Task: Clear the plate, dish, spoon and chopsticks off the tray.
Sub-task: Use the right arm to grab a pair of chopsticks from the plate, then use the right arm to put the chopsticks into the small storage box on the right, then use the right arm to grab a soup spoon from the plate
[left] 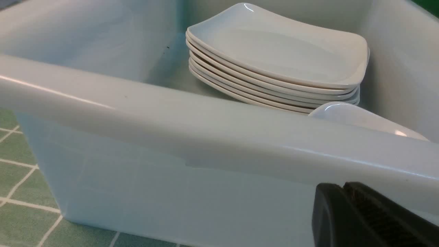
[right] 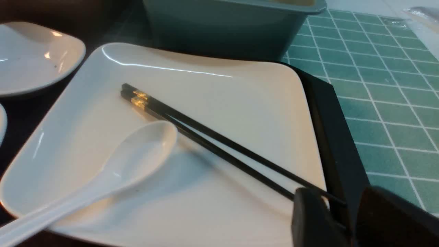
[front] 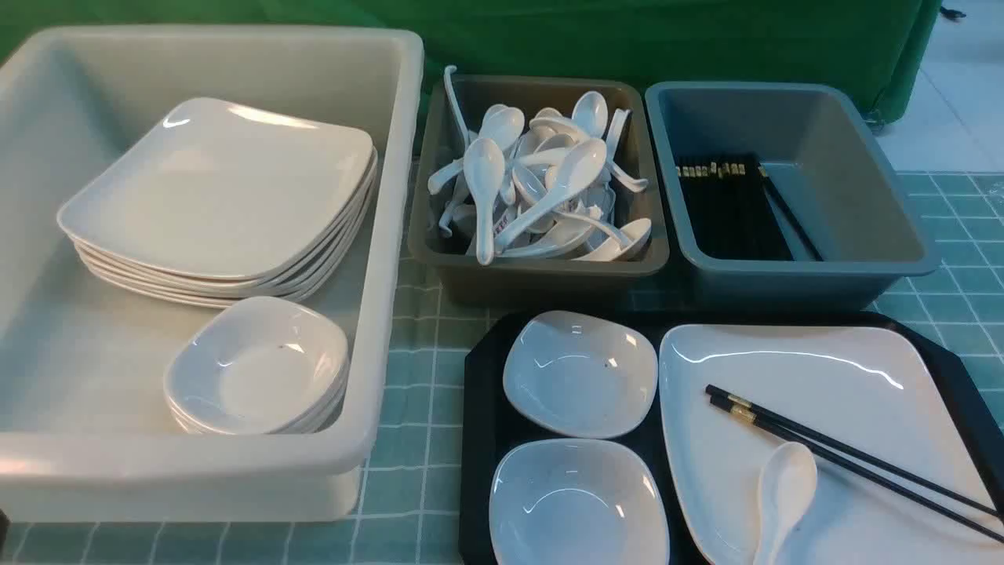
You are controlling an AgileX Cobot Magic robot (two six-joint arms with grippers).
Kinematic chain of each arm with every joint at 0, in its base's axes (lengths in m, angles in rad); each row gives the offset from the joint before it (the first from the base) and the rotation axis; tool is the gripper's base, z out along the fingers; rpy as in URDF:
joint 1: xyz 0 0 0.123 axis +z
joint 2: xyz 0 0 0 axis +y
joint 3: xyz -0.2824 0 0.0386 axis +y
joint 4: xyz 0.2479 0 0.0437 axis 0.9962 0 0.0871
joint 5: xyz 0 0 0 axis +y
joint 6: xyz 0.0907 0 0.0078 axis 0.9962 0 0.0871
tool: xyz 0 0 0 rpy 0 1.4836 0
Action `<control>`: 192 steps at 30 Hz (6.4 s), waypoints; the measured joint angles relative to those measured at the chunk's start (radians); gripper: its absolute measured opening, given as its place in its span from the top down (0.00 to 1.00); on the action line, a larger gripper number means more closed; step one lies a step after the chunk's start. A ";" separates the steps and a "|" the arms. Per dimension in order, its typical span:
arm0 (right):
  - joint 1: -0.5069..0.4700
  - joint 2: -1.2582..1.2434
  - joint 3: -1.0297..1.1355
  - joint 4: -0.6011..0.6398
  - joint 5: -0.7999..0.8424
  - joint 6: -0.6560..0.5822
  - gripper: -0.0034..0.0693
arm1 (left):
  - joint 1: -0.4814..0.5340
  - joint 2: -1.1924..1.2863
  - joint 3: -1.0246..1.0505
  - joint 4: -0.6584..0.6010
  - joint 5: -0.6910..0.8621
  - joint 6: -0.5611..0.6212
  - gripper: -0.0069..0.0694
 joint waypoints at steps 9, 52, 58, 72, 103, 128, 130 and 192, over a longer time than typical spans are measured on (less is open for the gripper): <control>0.000 0.000 0.000 0.000 0.000 0.000 0.62 | 0.000 0.000 0.000 0.000 0.000 0.001 0.89; 0.000 0.000 0.000 0.000 -0.003 0.000 0.62 | -0.393 0.727 -0.659 -0.410 0.338 0.455 0.89; 0.000 0.000 0.000 0.100 -0.111 0.203 0.62 | -0.467 0.831 -0.666 -0.414 0.234 0.459 0.89; 0.105 0.196 -0.280 0.155 0.072 0.260 0.77 | -0.467 0.835 -0.666 -0.472 0.219 0.508 0.89; 0.132 1.691 -1.009 -0.055 0.499 -0.440 0.25 | -0.467 0.423 -0.669 -0.635 0.563 0.715 0.89; 0.147 1.694 -1.014 -0.055 0.560 -0.513 0.78 | -0.467 0.423 -0.669 -0.622 0.540 0.745 0.89; 0.183 1.618 -1.014 -0.055 0.580 -0.557 0.78 | -0.467 0.423 -0.669 -0.621 0.517 0.749 0.89; 0.408 1.419 -0.704 -0.001 0.277 0.762 0.21 | -0.467 0.423 -0.669 -0.554 0.465 0.764 0.89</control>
